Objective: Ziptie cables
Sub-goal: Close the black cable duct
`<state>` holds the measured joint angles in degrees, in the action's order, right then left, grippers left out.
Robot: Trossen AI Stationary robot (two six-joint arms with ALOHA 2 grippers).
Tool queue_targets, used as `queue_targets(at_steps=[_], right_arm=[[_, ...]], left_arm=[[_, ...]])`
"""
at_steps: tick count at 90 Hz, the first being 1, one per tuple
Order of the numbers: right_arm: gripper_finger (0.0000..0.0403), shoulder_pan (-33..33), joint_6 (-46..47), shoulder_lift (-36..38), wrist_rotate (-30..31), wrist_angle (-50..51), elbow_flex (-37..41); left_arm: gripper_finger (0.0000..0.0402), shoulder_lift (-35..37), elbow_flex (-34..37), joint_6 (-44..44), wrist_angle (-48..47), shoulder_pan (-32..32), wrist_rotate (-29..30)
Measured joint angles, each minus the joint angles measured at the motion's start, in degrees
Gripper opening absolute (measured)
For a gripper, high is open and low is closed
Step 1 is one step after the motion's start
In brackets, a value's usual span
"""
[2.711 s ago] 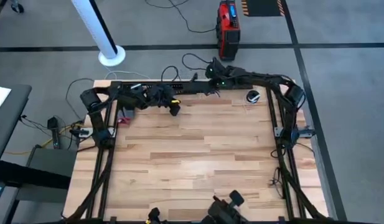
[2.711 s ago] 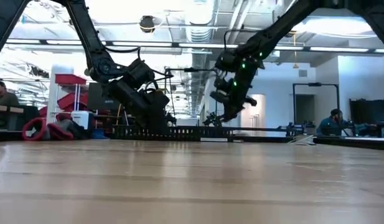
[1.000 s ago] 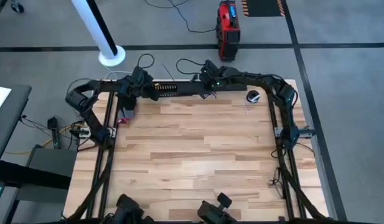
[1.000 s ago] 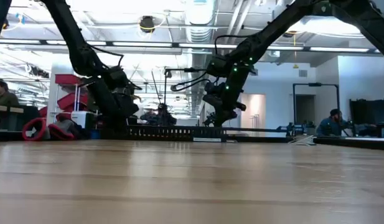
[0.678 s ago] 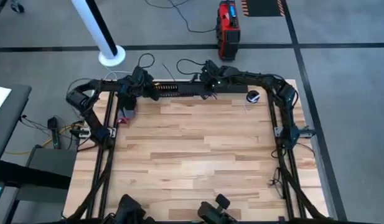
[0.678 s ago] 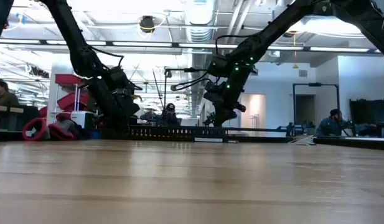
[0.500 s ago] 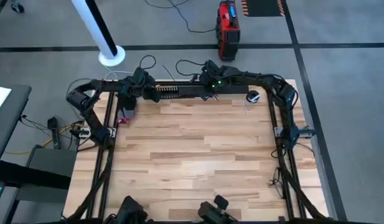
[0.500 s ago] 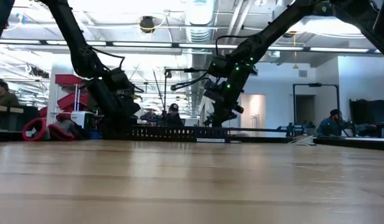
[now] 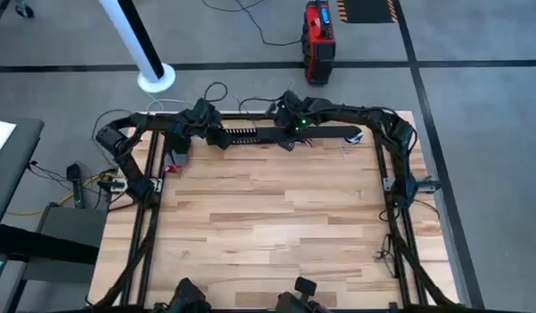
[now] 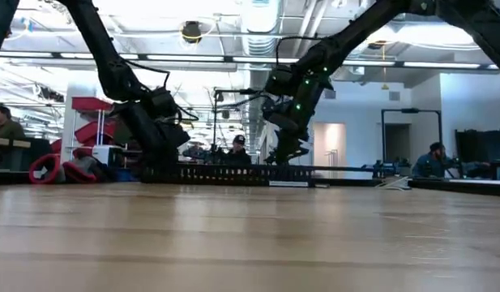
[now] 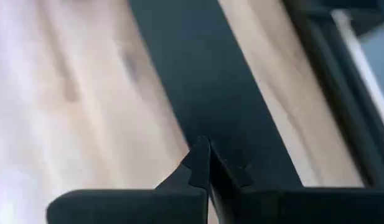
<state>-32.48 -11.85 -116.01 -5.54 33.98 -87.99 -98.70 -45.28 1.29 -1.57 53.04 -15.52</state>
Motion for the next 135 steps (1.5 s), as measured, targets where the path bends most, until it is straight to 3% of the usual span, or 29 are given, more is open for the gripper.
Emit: queue_targets(at_steps=[60,68,92,106,121,135], right_arm=[[0.0000,-1.6,-2.1,0.3,1.1,-1.3,1.8],[0.0000,-1.7,-3.4,0.4,0.7,-2.0,2.5],[0.0000,-2.5,-4.8,0.4,-0.5,-3.5,3.1],[0.0000,-2.5,-5.4,0.5,-1.0,-2.1,3.1],[0.0000,-2.1,-5.4,0.8,-2.2,-1.1,4.9],[0.0000,-1.7,-6.1,0.9,-2.3,1.0,5.7]], left_arm=[[0.0000,10.8,0.0,-0.1,-1.2,-2.7,-1.2],[0.0000,10.6,0.0,-0.7,-2.5,-5.1,-4.2],[0.0000,10.5,0.0,0.9,2.8,-12.7,-3.9],[0.0000,10.5,0.0,0.9,1.6,-13.4,1.8],[0.0000,10.5,0.0,0.8,2.1,-12.3,12.8],[0.0000,10.7,0.0,0.2,0.9,-10.1,19.0]])
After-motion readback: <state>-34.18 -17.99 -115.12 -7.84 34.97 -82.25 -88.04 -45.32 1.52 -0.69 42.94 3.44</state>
